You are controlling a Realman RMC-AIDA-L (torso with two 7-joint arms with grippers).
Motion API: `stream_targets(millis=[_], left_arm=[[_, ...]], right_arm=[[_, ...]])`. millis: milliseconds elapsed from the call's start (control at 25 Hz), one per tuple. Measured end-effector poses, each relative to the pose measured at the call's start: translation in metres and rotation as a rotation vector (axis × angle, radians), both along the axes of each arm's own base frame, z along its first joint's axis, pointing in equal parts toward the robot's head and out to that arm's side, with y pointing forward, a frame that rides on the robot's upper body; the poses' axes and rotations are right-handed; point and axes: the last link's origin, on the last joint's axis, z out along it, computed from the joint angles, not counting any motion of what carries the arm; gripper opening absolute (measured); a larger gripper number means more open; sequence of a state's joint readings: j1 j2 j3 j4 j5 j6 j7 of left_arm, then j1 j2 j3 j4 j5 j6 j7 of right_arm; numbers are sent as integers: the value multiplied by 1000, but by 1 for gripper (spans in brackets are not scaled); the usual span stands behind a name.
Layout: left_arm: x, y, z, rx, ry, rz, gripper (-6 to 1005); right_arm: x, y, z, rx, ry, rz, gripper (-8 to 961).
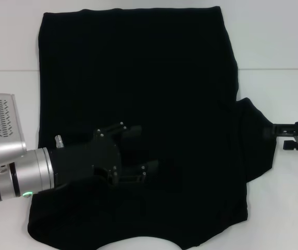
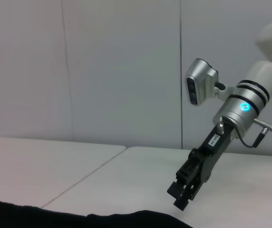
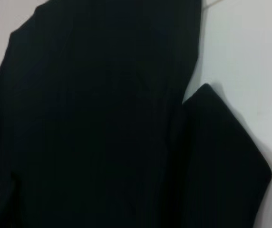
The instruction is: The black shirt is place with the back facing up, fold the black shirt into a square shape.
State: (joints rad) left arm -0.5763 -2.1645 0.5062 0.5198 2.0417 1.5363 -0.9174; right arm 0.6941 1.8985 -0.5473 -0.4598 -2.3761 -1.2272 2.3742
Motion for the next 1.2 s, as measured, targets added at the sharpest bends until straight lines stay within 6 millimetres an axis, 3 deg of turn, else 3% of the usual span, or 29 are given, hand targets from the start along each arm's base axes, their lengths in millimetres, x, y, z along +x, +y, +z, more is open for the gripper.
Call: stream_targets(millis=[600,1000,1200], left_arm=[[0,0,0,-4,-6,7,862],[-1,-1,1,-7,-11,23,861],[-2,-1,1,-8,-13,25,860]], right_arm=[[3,1,-13,15,-17,-16,940],[6,3,-19,40,-34,-28,756],[5,2,-22,38,-33,-30,580]])
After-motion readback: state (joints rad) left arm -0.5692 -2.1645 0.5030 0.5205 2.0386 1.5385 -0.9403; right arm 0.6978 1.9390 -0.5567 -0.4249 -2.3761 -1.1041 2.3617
